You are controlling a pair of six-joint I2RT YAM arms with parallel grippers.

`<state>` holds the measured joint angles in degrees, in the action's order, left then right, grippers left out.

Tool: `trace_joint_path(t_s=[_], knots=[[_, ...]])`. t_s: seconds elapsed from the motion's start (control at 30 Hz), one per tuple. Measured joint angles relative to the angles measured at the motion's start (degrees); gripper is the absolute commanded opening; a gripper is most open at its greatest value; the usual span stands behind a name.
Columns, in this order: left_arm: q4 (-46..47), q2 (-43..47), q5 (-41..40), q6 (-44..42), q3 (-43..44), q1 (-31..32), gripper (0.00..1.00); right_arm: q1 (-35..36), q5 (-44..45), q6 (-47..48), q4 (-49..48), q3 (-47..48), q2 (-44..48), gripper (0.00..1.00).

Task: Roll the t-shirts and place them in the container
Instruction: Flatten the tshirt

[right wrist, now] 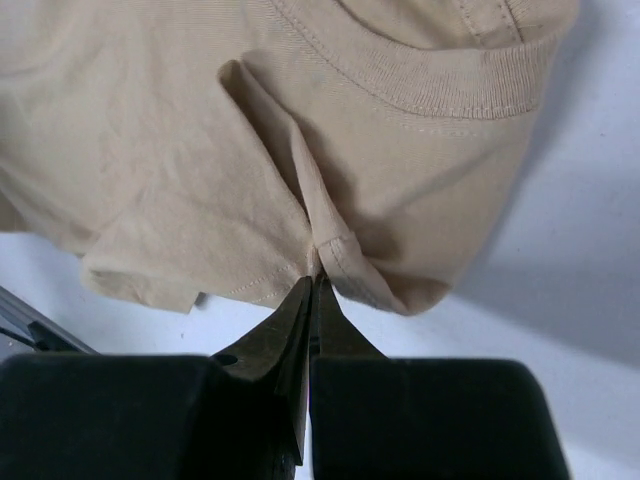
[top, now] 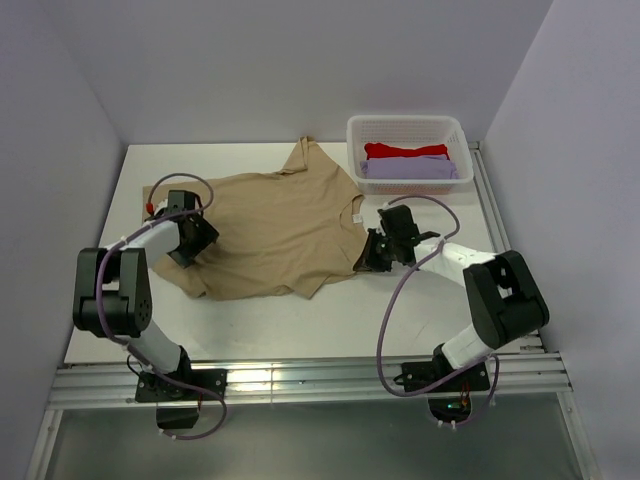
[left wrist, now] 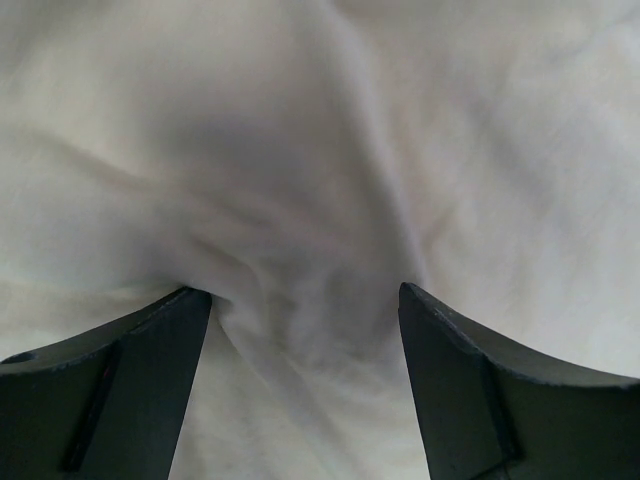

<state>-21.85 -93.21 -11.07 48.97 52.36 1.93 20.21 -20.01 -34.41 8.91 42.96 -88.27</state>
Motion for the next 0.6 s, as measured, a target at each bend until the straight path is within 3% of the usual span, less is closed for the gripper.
trace_joint_path(t_s=[0.23, 0.43, 0.6], knots=[[-1.2, -9.2, -1.9, 0.0, 10.7, 1.0, 0.81, 0.0, 0.7, 0.7, -0.2, -1.0, 2.6, 0.00], [-4.0, -19.0, -5.3, -1.2, 24.2, 6.1, 0.83, -0.7, 1.2, -0.5, -3.0, -3.0, 2.6, 0.00], [-5.7, -17.8, -6.0, -1.6, 25.0, 8.1, 0.85, -0.9, 0.6, -2.2, -6.2, -4.0, 2.6, 0.00]])
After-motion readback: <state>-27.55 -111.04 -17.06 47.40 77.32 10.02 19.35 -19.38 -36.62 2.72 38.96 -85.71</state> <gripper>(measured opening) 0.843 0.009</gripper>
